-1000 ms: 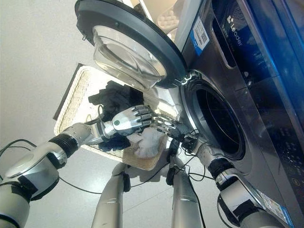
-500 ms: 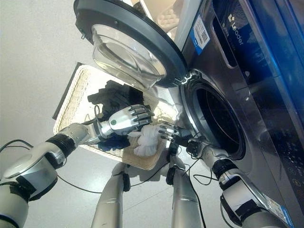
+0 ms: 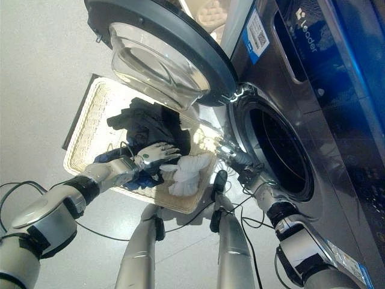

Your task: Put the clothes into the washing machine.

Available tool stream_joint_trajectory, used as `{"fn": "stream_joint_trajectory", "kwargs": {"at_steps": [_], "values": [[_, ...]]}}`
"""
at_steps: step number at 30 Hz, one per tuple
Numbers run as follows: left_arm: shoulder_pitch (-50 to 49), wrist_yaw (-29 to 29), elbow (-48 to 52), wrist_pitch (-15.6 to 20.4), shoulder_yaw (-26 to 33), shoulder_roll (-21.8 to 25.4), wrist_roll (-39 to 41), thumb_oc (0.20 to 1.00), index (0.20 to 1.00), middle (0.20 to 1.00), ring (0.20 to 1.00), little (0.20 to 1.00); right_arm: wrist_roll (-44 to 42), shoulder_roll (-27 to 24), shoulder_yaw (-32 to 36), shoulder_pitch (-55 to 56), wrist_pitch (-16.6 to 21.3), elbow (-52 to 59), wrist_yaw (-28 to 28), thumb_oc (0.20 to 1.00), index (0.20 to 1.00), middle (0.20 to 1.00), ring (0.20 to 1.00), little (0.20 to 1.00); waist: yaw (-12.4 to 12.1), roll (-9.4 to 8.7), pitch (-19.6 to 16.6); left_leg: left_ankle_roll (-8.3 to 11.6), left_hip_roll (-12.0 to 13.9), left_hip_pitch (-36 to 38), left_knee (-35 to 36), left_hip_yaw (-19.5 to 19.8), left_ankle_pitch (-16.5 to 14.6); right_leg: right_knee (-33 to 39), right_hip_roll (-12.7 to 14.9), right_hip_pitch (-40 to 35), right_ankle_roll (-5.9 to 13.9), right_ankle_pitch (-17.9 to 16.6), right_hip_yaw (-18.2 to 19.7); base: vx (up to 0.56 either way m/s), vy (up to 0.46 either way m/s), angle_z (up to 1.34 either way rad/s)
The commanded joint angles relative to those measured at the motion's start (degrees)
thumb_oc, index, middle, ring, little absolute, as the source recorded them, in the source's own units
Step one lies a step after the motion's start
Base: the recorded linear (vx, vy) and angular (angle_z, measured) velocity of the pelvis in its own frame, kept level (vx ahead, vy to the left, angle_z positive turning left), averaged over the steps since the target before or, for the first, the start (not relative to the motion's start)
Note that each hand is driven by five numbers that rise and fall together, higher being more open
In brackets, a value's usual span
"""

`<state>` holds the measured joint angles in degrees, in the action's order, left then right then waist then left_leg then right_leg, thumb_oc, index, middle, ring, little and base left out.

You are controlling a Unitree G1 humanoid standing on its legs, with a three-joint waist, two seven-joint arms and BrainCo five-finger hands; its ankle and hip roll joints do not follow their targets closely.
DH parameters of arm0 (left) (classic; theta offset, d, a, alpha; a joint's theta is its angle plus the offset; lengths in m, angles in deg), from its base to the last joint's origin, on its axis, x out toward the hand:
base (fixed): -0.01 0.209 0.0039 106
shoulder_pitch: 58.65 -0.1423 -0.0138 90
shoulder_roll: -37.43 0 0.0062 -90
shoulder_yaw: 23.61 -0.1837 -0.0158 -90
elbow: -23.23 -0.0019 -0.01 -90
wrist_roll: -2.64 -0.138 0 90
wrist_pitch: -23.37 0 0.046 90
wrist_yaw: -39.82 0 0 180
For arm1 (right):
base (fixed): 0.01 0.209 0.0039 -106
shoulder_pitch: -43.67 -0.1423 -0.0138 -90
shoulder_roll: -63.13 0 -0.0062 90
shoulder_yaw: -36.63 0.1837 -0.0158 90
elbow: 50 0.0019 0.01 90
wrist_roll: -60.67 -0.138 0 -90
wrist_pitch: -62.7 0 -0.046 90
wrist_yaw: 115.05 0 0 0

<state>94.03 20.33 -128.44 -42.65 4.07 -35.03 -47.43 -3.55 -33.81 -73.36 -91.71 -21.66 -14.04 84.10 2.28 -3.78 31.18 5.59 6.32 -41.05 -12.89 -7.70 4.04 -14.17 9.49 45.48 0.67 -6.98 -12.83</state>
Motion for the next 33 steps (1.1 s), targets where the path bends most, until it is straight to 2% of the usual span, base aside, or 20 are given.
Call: {"fn": "stream_joint_trajectory", "kwargs": {"at_steps": [1, 3, 5, 11, 12, 16, 18, 21, 23, 28, 33], "values": [[-0.3, -4.2, -1.1, 0.0, 2.4, -2.9, -4.7, 1.000, 1.000, 1.000, 1.000, 1.000, -1.5, -0.9, 0.5, 1.2, 4.7, -0.7, -1.5, 1.000, 1.000, 1.000, 1.000, 1.000, 1.0, 2.07, -1.4, 1.55, -2.8, -1.1, 1.7, -3.6, 0.4, -1.2, -1.2, -0.8, 8.73, 1.3, -1.0, -0.02, 0.010, -0.07], [-0.3, -4.2, -1.1, 0.0, 2.4, -2.9, -4.7, 1.000, 1.000, 1.000, 1.000, 1.000, -1.5, -0.9, 0.5, 1.2, 4.7, -0.7, -1.5, 1.000, 1.000, 1.000, 1.000, 1.000, 1.0, 2.07, -1.4, 1.55, -2.8, -1.1, 1.7, -3.6, 0.4, -1.2, -1.2, -0.8, 8.73, 1.3, -1.0, -0.01, 0.012, -0.08], [0.0, -4.7, -2.4, -0.2, 0.7, -4.1, -7.7, 1.000, 1.000, 1.000, 1.000, 1.000, -3.0, 0.5, 0.9, 1.8, 6.7, -2.1, -1.4, 1.000, 1.000, 1.000, 1.000, 1.000, 2.0, 2.08, -1.4, 1.61, -2.8, -2.0, 2.4, -4.5, 0.8, 0.0, -1.8, 0.2, 8.88, 0.5, -0.3, -0.03, 0.058, -0.17], [1.2, -12.4, -4.0, 0.1, -0.9, -5.4, -15.6, 1.000, 1.000, 1.000, 1.000, 1.000, -6.0, 1.6, 1.2, 2.9, 9.9, -3.3, -0.1, 1.000, 1.000, 1.000, 1.000, 1.000, 3.6, 2.05, -1.4, 1.91, -2.9, -4.0, 2.9, -5.9, 1.3, 1.5, -2.9, 2.0, 9.07, -0.4, 1.0, -0.02, 0.030, -0.17], [1.3, -12.7, -4.1, 0.2, -0.9, -5.4, -15.8, 1.000, 1.000, 1.000, 1.000, 1.000, -6.1, 1.6, 1.1, 2.9, 10.0, -3.3, -0.1, 1.000, 1.000, 1.000, 1.000, 1.000, 3.6, 2.04, -1.4, 1.91, -2.9, -4.1, 2.9, -5.9, 1.3, 1.5, -2.9, 2.1, 9.07, -0.5, 1.0, -0.02, 0.011, -0.17], [2.9, -20.3, -3.2, 1.7, -2.1, -5.5, -23.8, 1.000, 1.000, 1.000, 1.000, 1.000, -7.4, 1.2, 1.4, 3.1, 10.9, -3.1, 0.6, 1.000, 1.000, 1.000, 1.000, 1.000, 4.7, 2.13, -1.4, 2.21, -3.0, -6.0, 3.5, -6.4, 1.9, 2.6, -3.8, 3.9, 9.14, -1.4, 2.3, -0.01, 0.003, -0.07], [3.5, -21.4, -3.0, 2.0, -2.3, -5.5, -26.4, 1.000, 1.000, 1.000, 1.000, 1.000, -7.7, 1.2, 1.5, 2.9, 11.1, -2.9, 0.7, 1.000, 1.000, 1.000, 1.000, 1.000, 4.9, 2.14, -1.4, 2.23, -3.0, -6.6, 3.7, -6.4, 2.0, 2.9, -4.0, 4.5, 9.16, -1.7, 2.7, -0.01, -0.010, -0.02], [4.4, -20.2, -3.5, 3.3, -2.7, -5.7, -30.6, 1.000, 1.000, 1.000, 1.000, 1.000, -8.5, 1.3, 2.0, 2.9, 11.5, -2.9, 1.4, 1.000, 1.000, 1.000, 1.000, 1.000, 5.2, 2.15, -1.4, 2.25, -3.0, -7.3, 4.3, -6.5, 2.2, 3.3, -4.2, 5.3, 9.35, -2.1, 3.2, -0.02, -0.024, -0.04], [4.5, -18.7, -4.6, 2.5, -3.4, -6.1, -33.0, 1.000, 1.000, 1.000, 1.000, 1.000, -9.0, 1.5, 2.2, 2.6, 12.4, -3.3, 2.1, 1.000, 1.000, 1.000, 1.000, 1.000, 5.6, 2.07, -1.4, 2.37, -2.9, -8.3, 4.8, -6.6, 2.5, 3.8, -4.4, 6.2, 9.55, -2.5, 3.5, -0.02, -0.032, -0.04], [5.1, -14.1, -4.9, 0.2, -4.1, -6.2, -33.4, 1.000, 1.000, 1.000, 1.000, 1.000, -9.6, 1.9, 2.5, 2.3, 13.1, -3.8, 3.0, 1.000, 1.000, 1.000, 1.000, 1.000, 6.0, 2.03, -1.4, 2.52, -2.5, -9.9, 5.5, -6.4, 2.9, 4.0, -4.7, 8.1, 9.72, -2.8, 4.1, -0.01, -0.016, -0.01], [5.5, -15.3, -3.7, 1.1, -4.2, -5.8, -29.9, 1.000, 1.000, 1.000, 1.000, 1.000, -9.2, 2.1, 2.4, 2.5, 13.3, -3.9, 3.0, 1.000, 1.000, 1.000, 1.000, 1.000, 6.1, 2.22, -1.4, 2.65, -2.3, -11.1, 5.5, -6.2, 2.9, 3.9, -4.7, 9.5, 9.76, -3.1, 4.5, 0.00, -0.010, -0.06]]}}
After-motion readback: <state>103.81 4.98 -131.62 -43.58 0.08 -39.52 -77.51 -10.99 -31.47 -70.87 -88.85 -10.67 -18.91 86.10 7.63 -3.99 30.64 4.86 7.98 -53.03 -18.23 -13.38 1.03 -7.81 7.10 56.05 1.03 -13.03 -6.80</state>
